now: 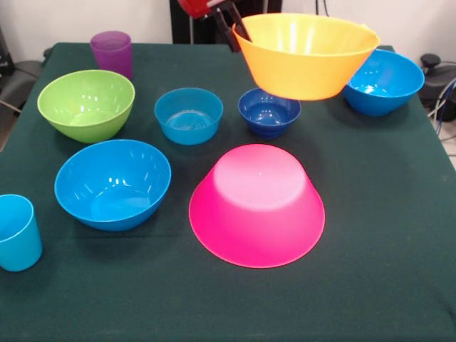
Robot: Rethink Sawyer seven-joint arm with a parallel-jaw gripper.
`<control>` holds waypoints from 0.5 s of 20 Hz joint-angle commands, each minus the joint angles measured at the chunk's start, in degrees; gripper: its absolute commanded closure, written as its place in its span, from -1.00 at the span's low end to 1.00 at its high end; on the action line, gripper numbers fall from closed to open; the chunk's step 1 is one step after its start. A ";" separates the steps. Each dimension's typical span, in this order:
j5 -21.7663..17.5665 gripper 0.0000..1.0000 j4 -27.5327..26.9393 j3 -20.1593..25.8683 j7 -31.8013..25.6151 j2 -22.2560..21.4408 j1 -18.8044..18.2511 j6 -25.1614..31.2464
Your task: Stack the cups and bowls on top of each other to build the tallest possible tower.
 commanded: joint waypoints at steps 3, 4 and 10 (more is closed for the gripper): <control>-5.34 1.00 -6.96 -3.12 -16.22 6.82 4.20 -2.20; -5.55 1.00 -7.42 -3.15 -16.61 7.35 4.31 -2.09; -6.50 1.00 -9.34 -3.22 -17.59 9.74 4.47 -1.47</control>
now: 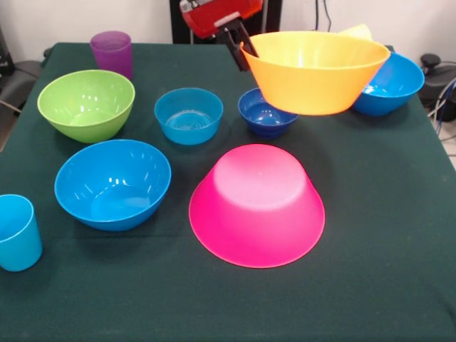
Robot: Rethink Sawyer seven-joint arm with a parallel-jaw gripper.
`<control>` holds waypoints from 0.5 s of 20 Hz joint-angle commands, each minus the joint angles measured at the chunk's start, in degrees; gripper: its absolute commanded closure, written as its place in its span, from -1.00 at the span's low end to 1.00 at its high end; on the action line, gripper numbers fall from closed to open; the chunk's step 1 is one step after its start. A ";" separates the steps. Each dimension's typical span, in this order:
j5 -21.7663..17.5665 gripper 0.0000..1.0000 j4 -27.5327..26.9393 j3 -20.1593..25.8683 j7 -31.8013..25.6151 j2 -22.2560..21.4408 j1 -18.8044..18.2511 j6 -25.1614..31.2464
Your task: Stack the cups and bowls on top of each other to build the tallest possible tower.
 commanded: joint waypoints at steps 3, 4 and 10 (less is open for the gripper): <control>-3.91 1.00 -6.79 -3.29 -17.88 5.83 3.25 -0.58; -3.86 1.00 -7.19 -3.33 -18.18 6.06 3.31 -0.17; -2.24 1.00 -10.01 -3.11 -21.39 7.93 3.13 2.89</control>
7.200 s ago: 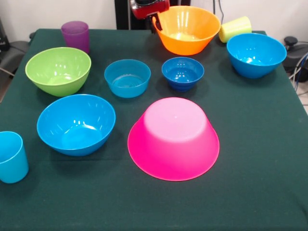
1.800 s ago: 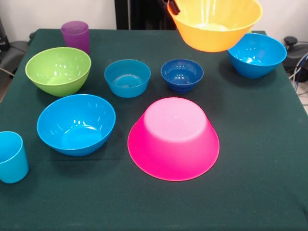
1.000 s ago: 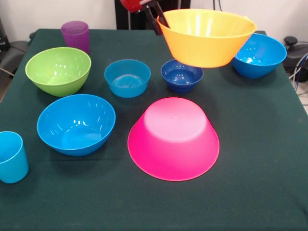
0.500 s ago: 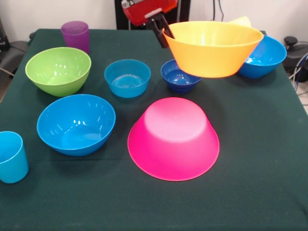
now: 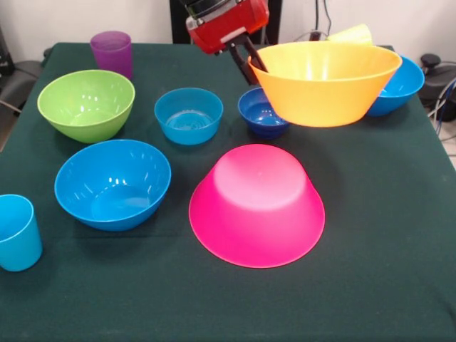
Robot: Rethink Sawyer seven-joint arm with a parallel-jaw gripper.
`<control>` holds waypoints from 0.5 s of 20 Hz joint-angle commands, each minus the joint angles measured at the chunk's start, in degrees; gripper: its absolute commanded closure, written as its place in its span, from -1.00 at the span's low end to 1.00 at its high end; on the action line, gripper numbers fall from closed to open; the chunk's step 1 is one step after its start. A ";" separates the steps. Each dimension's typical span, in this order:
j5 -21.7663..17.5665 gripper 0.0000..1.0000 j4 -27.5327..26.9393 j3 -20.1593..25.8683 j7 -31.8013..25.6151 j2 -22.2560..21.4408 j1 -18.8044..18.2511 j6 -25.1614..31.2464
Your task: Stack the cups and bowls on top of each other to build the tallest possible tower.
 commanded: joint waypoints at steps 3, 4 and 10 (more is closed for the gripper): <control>-1.37 1.00 -7.80 -3.02 -21.84 4.20 2.35 3.99; -1.26 1.00 -7.81 -2.96 -22.32 4.37 2.12 4.11; -0.79 1.00 -9.10 -3.27 -25.28 5.42 1.70 4.95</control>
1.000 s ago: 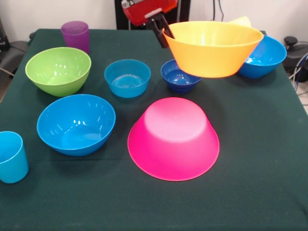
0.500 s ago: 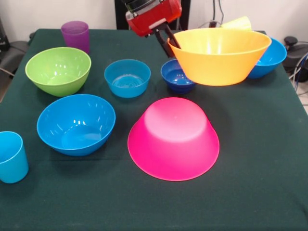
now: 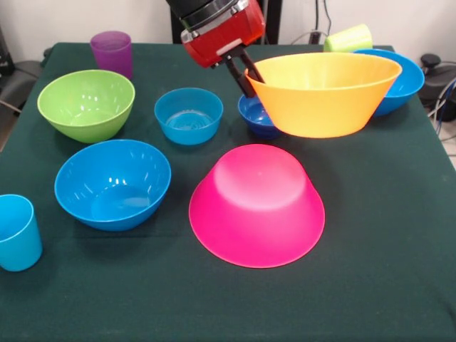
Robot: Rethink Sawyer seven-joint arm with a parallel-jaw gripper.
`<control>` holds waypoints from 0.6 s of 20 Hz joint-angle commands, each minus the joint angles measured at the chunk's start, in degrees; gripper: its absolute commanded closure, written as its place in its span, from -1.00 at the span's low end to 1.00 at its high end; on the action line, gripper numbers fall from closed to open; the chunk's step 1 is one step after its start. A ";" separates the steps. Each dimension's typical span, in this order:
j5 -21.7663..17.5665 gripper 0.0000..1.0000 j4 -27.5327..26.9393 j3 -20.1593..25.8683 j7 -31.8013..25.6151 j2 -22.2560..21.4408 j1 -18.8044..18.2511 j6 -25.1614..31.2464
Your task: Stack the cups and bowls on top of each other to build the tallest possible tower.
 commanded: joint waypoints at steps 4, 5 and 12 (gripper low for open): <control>0.06 1.00 -6.86 -3.42 -21.78 2.92 1.75 5.80; 0.32 1.00 -7.17 -3.45 -22.17 2.98 1.81 6.04; 1.70 1.00 -7.85 -4.03 -23.40 2.72 1.95 7.14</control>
